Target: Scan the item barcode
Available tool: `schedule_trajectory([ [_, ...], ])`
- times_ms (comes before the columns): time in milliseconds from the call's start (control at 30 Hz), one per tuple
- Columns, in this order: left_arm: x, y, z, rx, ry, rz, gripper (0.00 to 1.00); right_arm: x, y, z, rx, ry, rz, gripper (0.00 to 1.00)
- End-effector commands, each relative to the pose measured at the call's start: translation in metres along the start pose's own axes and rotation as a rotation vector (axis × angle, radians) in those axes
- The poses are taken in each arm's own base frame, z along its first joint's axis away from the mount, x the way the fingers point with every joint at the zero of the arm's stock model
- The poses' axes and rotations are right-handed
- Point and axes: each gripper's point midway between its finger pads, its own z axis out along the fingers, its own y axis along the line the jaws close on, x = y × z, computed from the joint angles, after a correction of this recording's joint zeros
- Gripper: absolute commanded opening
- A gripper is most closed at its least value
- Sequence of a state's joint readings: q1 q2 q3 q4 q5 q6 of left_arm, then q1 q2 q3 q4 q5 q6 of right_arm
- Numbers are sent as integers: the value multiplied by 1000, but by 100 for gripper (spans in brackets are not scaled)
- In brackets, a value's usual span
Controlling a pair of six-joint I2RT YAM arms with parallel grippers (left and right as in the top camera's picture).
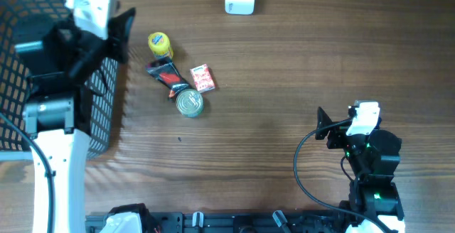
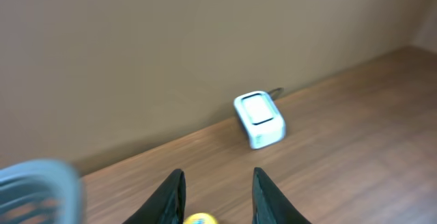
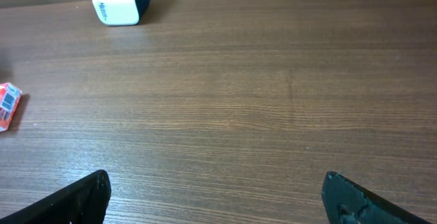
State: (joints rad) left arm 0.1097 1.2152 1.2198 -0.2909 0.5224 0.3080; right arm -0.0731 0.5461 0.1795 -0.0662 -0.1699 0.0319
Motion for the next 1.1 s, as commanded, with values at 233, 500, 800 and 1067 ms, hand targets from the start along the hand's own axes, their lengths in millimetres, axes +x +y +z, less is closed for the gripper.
schedule_trajectory([
  [233,0,-19,9,53,4,2,27,-11,-4,-2,23,-26,-9,100],
  [500,12,-17,19,62,37,-17,49,-11,-4,-2,23,-27,-8,100],
  [800,80,-43,72,182,234,-99,47,-11,-4,-2,23,-25,-8,100],
  [1067,167,-81,111,181,523,-182,41,-10,-4,-2,24,-22,-8,100],
])
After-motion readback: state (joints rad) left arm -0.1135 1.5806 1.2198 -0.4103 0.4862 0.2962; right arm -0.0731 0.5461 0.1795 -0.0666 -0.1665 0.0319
